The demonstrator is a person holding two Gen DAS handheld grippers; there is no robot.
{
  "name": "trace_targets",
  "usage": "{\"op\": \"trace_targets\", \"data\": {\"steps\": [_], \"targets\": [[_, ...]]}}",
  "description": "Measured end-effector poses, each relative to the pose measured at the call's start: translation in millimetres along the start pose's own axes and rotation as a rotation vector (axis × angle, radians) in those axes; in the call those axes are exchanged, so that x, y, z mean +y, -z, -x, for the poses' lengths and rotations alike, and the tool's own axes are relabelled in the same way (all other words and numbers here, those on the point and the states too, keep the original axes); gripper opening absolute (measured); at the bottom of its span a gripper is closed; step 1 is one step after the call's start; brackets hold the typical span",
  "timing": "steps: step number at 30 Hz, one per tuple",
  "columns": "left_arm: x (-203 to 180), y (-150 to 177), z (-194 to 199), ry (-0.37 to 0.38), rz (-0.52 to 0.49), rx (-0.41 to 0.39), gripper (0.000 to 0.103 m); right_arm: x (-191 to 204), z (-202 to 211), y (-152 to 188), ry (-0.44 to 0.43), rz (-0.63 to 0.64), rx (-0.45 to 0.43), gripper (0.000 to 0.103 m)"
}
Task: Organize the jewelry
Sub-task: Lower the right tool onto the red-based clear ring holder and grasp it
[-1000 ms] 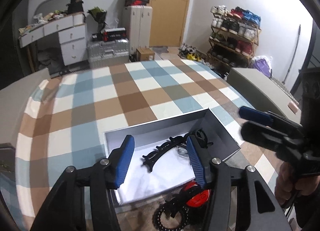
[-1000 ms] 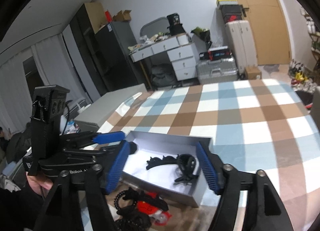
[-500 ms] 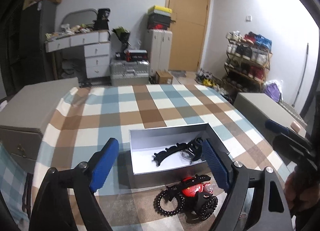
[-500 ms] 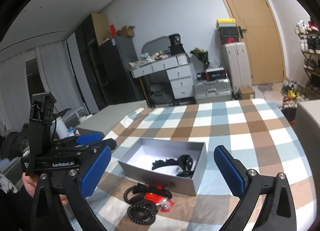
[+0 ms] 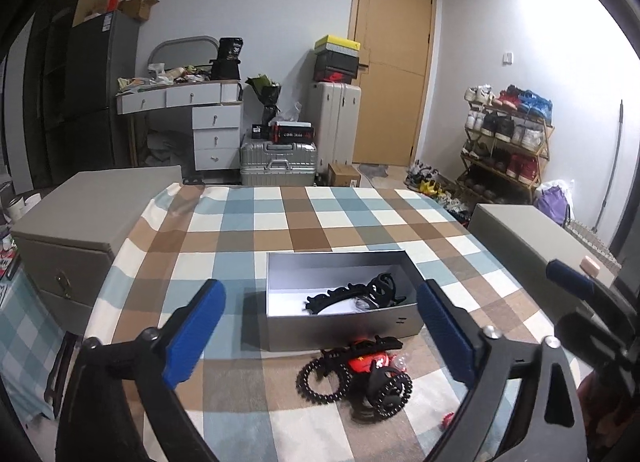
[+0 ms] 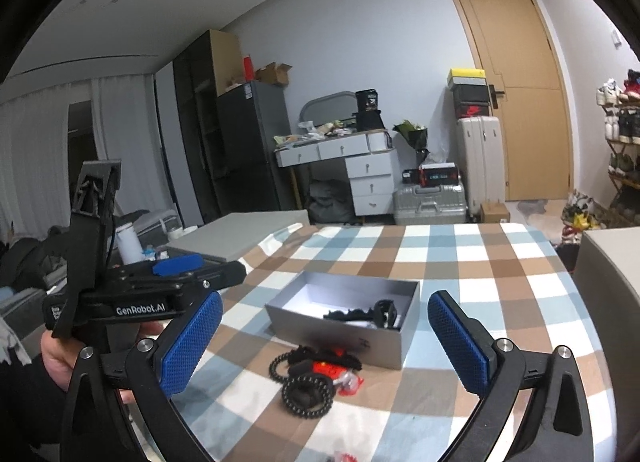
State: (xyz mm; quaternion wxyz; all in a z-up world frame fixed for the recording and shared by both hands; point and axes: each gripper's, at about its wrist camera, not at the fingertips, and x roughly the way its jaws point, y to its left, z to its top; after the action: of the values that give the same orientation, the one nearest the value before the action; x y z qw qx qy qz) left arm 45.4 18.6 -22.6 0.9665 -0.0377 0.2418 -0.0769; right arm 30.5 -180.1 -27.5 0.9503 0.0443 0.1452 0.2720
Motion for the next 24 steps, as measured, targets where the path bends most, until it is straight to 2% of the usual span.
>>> {"op": "trace_targets", "data": {"steps": [1,9,17,24], "targets": [[0,3,2,-0.005,0.006,-0.006,0.101,2,2,4,0.0,0.002,0.005,0.103],[-7,36,13,-0.048,0.03,-0.013,0.102,5,3,43,0.049,0.002,0.136,0.103],[-6,64,7,-0.062,0.038,0.077,0.102,2,-5,81,0.085,0.001,0.259,0.103],[-3,80,5,-0.06,0.058,0.144,0.102,1,-10,96,0.07,-0.025,0.293,0.102]]}}
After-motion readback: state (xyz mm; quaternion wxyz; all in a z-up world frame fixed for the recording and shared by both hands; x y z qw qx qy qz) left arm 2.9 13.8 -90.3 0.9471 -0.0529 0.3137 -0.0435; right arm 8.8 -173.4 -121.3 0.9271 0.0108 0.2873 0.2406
